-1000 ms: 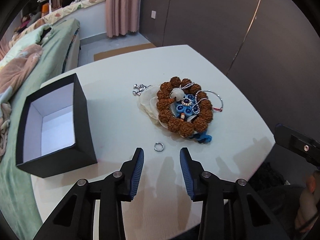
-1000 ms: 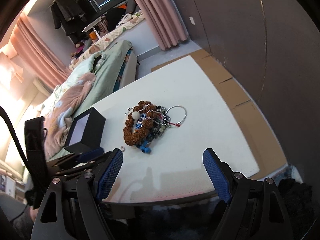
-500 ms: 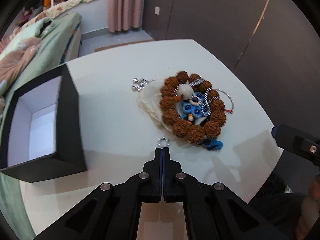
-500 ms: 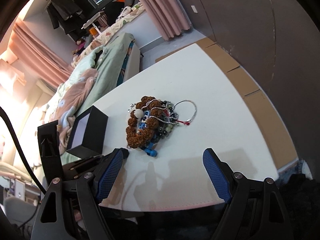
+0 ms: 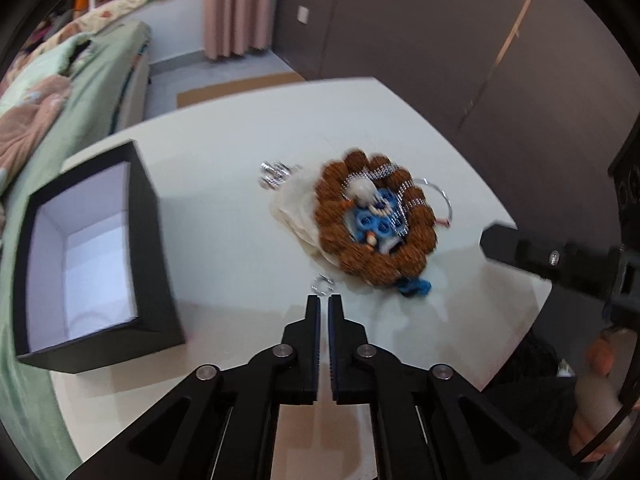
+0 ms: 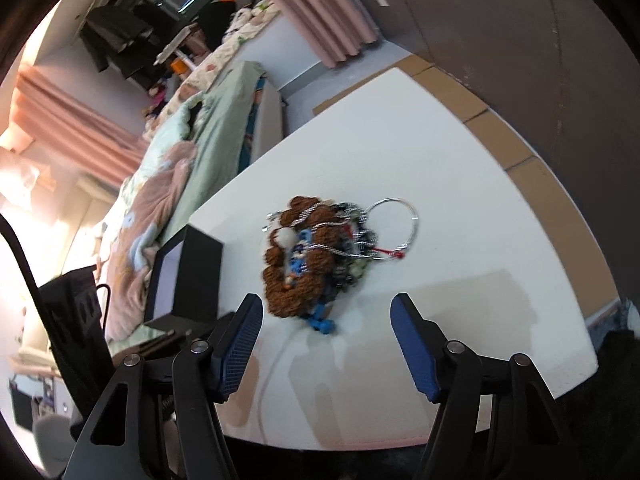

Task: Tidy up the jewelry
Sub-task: 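Reach the left tool to the small silver ring and close on it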

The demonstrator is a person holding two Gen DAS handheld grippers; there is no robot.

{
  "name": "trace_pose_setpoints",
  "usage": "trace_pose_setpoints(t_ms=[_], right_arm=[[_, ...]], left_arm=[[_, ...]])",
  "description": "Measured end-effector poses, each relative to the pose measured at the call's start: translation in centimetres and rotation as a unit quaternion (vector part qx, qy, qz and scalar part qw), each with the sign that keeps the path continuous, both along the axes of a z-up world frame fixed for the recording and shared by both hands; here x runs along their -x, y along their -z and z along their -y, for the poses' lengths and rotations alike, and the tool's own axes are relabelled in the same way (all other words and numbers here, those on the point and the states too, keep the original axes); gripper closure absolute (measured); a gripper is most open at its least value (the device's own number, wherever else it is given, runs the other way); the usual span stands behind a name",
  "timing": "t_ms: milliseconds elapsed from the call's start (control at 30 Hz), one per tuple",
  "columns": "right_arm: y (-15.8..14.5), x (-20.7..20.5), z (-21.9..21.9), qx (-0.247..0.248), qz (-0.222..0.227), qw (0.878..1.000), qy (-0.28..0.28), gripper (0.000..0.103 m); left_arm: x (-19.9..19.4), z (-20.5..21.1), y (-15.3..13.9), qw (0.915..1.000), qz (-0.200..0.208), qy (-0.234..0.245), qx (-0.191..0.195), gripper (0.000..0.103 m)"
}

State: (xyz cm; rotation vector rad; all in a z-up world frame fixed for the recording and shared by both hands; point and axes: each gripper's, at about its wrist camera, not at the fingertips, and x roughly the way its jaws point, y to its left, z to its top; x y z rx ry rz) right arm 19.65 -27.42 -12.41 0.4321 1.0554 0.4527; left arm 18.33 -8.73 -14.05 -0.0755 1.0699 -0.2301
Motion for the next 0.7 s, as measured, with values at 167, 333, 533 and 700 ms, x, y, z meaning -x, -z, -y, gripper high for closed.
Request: trace_pose_setpoints(t_ms=[167, 333, 533, 700], right_arm=[[-0.3, 0.2, 1.1, 0.007, 0.007, 1.0, 0.015, 0.035], [0.0, -0.1, 1.8, 0.004, 0.002, 1.0, 0.019, 0.035], [0.0, -0.2, 1.6, 0.003, 0.002, 1.0, 0.013, 0.035], [0.0, 0.0, 1.3, 0.009, 0.006, 1.0, 0.006, 0.035]], left_arm=[[-0.1, 1.0, 0.7, 0.9997, 0.006, 0.004, -0.023, 0.058], [-0.5, 1.1, 1.2, 0.9989, 0.015, -0.007, -0.044, 0.057], [-1.2, 1.7, 1.5, 0.9967, 0.033, -0.001, -0.075, 0.059], [-1.1, 1.7, 1.2, 0.9968, 0.03, 0.001, -0.074, 0.09]])
